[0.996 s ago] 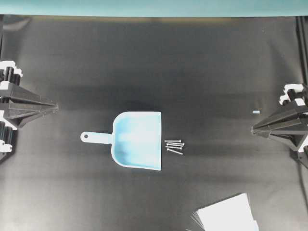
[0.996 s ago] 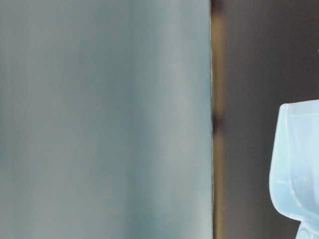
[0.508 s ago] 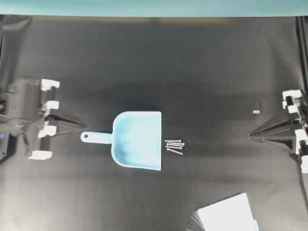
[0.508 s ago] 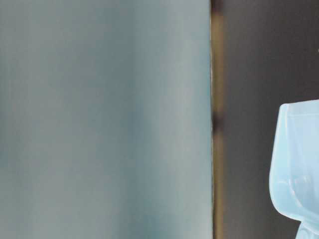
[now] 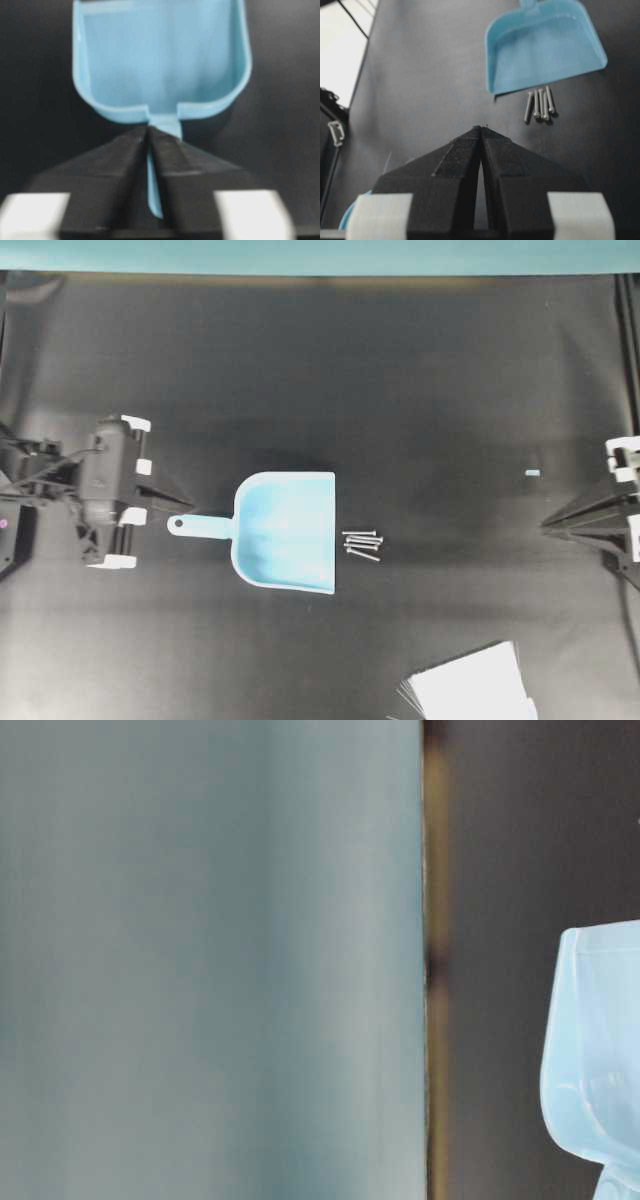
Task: Hold the dustpan with the left arm, while a human hand uses a hand brush to gather screws into the dustpan.
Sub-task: 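Move the left gripper toward the light-blue dustpan handle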
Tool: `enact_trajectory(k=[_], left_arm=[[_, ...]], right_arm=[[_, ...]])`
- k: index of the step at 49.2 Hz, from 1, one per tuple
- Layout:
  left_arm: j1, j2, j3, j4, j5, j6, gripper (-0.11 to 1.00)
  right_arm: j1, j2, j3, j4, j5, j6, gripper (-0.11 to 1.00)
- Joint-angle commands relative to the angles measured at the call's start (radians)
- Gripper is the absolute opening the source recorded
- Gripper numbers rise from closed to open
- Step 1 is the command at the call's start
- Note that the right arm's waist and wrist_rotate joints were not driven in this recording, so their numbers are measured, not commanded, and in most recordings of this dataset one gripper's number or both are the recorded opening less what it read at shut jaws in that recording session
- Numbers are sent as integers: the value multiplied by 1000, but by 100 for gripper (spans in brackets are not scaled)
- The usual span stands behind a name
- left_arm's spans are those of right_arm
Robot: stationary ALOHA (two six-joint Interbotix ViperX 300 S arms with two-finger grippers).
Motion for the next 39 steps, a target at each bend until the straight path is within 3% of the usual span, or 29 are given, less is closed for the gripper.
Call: enact_trajectory(k=[1,8,13,23,39], left_arm=[[12,28,-8,3,-49,-8,27],[14,83,20,3,-115,-20,70],[15,124,44,3,-209,-31,89],[11,230,123,3,-495,-37,88],[-9,377,61,3,-515,-37,88]], right_arm=[[0,-49,26,2,-5,0,0],[0,-130,87,2,-2,0,0],[0,-176,109,2,3,0,0],[0,-215,121,0,34,0,0],[0,-215,130,0,26,0,0]])
